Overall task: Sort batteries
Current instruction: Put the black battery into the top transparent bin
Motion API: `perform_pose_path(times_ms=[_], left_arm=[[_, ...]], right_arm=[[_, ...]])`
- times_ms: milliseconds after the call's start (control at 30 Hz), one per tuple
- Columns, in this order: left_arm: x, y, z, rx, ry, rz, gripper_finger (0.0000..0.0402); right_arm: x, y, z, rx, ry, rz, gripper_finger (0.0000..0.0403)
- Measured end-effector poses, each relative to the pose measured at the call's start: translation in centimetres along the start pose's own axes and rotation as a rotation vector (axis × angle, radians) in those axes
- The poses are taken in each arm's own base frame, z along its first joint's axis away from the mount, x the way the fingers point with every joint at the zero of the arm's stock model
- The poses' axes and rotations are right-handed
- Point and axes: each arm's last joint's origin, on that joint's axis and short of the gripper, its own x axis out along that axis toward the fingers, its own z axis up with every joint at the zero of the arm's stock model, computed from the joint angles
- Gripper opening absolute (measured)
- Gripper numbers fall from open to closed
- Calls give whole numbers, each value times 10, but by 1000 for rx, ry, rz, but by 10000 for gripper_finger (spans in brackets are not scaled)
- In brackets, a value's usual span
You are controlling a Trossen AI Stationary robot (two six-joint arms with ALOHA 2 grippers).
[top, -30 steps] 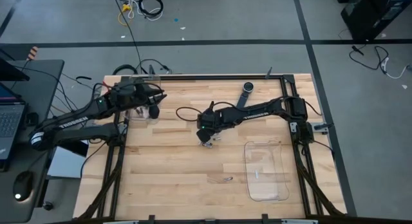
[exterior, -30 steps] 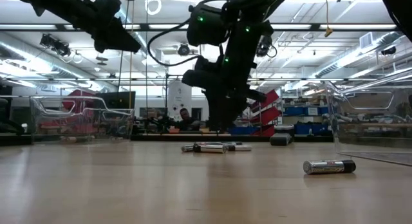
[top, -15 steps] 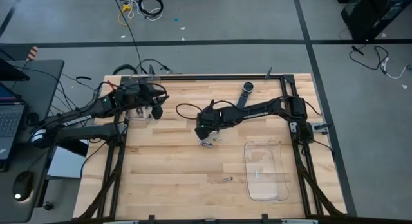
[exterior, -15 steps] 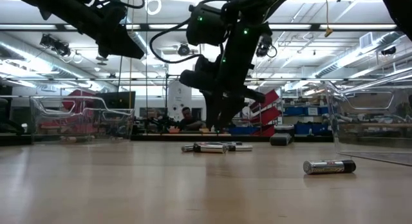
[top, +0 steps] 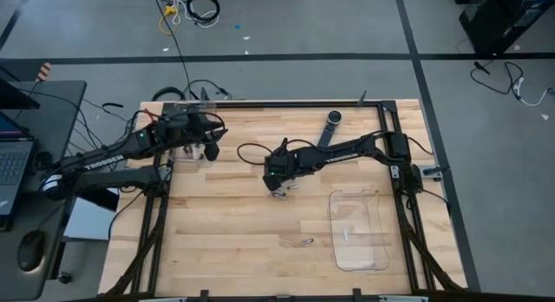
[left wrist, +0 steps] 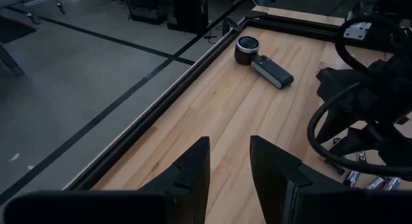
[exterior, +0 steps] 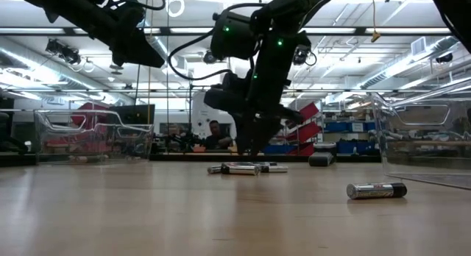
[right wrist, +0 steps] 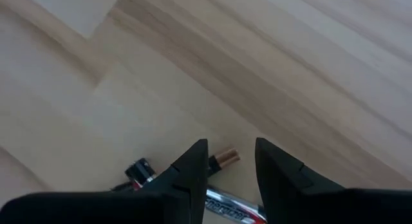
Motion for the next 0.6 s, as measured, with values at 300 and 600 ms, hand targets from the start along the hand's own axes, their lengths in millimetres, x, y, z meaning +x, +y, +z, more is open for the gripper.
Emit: perform_pose_path(times_ms=[300, 600], left_arm=[[0, 0, 0, 0, 1, 0, 111], [0, 0, 0, 1, 3, 0, 111]], right_arm=[[-3, 5, -7, 10, -26, -10, 114], [3, 2, -13, -5, -32, -29, 114]])
